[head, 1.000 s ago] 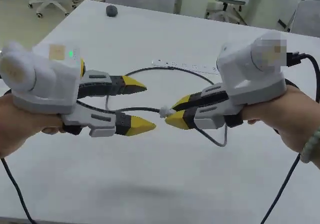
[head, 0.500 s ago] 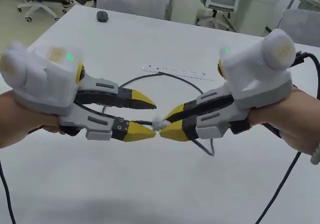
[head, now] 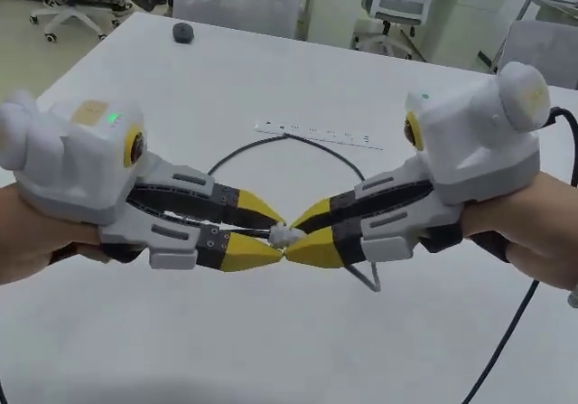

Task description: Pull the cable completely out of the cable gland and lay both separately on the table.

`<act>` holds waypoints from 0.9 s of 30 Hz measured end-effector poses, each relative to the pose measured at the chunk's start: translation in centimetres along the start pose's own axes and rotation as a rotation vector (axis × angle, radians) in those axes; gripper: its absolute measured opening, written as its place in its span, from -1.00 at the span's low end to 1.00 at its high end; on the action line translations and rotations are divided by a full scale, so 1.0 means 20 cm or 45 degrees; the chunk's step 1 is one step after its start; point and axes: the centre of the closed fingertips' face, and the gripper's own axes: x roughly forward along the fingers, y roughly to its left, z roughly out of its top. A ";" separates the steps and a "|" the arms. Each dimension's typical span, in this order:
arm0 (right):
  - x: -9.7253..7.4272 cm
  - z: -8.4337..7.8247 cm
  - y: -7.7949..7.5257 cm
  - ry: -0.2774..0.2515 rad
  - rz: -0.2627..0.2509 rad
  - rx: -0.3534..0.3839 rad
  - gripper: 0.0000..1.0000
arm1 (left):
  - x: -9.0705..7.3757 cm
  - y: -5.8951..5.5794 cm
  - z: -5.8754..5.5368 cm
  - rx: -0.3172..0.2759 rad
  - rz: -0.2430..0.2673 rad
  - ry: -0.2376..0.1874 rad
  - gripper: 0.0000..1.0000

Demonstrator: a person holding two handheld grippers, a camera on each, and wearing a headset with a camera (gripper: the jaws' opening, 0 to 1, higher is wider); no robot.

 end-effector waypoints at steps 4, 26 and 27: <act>-0.01 0.02 0.02 -0.050 0.036 0.008 -0.84 | -0.01 -0.01 0.02 -0.031 -0.018 -0.043 -0.64; 0.05 -0.08 0.05 0.046 0.022 -0.108 -0.85 | 0.03 -0.05 -0.08 0.022 0.002 0.066 -0.69; 0.04 -0.08 0.05 0.038 0.023 -0.102 -0.84 | 0.03 -0.05 -0.08 0.016 0.006 0.066 -0.69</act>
